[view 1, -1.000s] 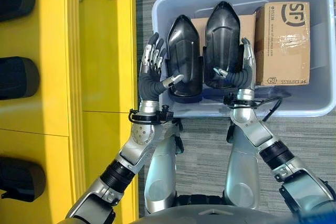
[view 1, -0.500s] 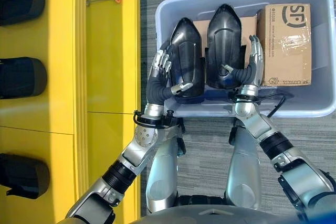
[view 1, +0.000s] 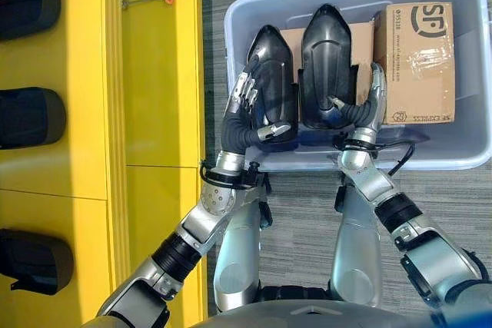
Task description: Move parts from the plastic box to the shelf.
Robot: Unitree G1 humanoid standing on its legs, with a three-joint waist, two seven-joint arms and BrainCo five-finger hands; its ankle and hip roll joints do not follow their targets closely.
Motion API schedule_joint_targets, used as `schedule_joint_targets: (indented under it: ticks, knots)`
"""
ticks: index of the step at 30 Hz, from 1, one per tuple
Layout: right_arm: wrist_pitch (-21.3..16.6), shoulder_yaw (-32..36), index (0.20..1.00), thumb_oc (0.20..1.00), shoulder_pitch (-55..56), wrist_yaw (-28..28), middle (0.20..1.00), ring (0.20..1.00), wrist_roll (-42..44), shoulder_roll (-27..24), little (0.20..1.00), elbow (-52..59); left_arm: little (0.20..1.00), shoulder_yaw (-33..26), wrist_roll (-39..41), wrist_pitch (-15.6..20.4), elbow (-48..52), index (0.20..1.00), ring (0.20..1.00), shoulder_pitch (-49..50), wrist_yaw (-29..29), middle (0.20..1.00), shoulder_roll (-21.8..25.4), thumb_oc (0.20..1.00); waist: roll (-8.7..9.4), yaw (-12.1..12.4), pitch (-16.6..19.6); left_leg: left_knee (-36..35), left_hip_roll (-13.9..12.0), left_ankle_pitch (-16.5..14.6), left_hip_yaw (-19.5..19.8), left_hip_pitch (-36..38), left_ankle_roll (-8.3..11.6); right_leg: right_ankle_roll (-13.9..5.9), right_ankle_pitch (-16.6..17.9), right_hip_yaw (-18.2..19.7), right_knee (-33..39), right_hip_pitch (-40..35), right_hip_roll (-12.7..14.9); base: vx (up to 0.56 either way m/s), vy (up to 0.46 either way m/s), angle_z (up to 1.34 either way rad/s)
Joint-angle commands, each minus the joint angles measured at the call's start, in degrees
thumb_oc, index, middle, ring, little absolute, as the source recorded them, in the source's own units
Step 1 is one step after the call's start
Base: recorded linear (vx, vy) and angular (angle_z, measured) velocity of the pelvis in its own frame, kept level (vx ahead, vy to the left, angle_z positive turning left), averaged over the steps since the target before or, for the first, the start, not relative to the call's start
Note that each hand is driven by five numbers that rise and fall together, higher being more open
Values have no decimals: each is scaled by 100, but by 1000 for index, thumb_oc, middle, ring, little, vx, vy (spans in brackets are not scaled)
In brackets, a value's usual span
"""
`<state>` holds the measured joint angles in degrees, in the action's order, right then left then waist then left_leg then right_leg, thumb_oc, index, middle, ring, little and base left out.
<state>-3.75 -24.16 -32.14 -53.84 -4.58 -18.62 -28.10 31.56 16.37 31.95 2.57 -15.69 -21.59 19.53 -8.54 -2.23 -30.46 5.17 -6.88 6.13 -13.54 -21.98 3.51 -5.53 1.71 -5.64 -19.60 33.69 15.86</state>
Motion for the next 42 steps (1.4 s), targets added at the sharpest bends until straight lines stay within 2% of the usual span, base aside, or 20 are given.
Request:
schedule_joint_targets:
  ticks: [1,6,13,24,28,34,36,40,42]
  knots:
    - [-7,138,1000,1000,-234,-121,1000,1000,15,33,1000,150,1000,72,-91,414,289,1000,1000,-92,8,1000,61,1000,-232,51,67,328,-163,7,219,-346,63,138,-134,-303,-51,-217,-7,0,0,0]
    - [197,75,1000,1000,-389,10,1000,1000,160,71,1000,-125,1000,76,5,458,276,1000,1000,-122,19,1000,80,1000,-256,79,67,371,-171,0,236,-368,69,177,-217,-309,-197,-163,1,0,0,0]
    - [179,213,1000,1000,-608,35,1000,1000,656,156,1000,-637,1000,28,127,300,341,1000,1000,-199,213,1000,98,1000,-275,175,67,410,-177,8,295,-454,75,193,-252,-343,-316,-73,8,-4,-20,0]
    - [395,321,1000,1000,-905,491,1000,1000,615,136,1000,-1185,1000,23,238,131,400,1000,1000,-269,325,1000,86,1000,-325,265,67,458,-172,13,323,-582,79,206,-277,-353,-431,73,25,0,-2,1]
    - [712,257,1000,1000,-1195,918,1000,1000,513,67,1000,-1553,1000,5,301,8,402,1000,1000,-344,468,1000,110,1000,-338,357,67,507,-164,9,375,-687,87,200,-283,-393,-478,153,49,-4,-11,4]
    - [985,143,1000,1000,-1375,996,1000,1000,-103,-17,1000,-1918,1000,-28,367,-54,429,1000,1000,-381,547,1000,134,1000,-352,441,67,533,-157,13,435,-775,81,197,-284,-429,-518,218,71,-2,-8,4]
    - [1239,71,1000,1000,-1474,1073,1000,1000,-193,-43,1000,-2052,1000,-23,397,-57,395,1000,1000,-415,592,1000,149,1000,-356,479,67,537,-151,20,463,-816,79,193,-286,-447,-542,248,77,0,0,0]
    - [1313,31,1000,1000,-1626,1059,1000,1000,225,-62,1000,-2561,1000,-22,418,-71,365,1000,1000,-461,665,1000,148,1000,-371,570,67,555,-146,30,508,-927,80,186,-290,-494,-574,316,98,-11,-14,5]
    - [1369,49,1000,1000,-1713,1409,1000,1000,250,-77,1000,-2876,1000,-26,455,-66,336,1000,1000,-486,700,1000,183,1000,-373,625,67,560,-145,36,537,-983,82,178,-296,-533,-593,343,107,-18,-31,17]
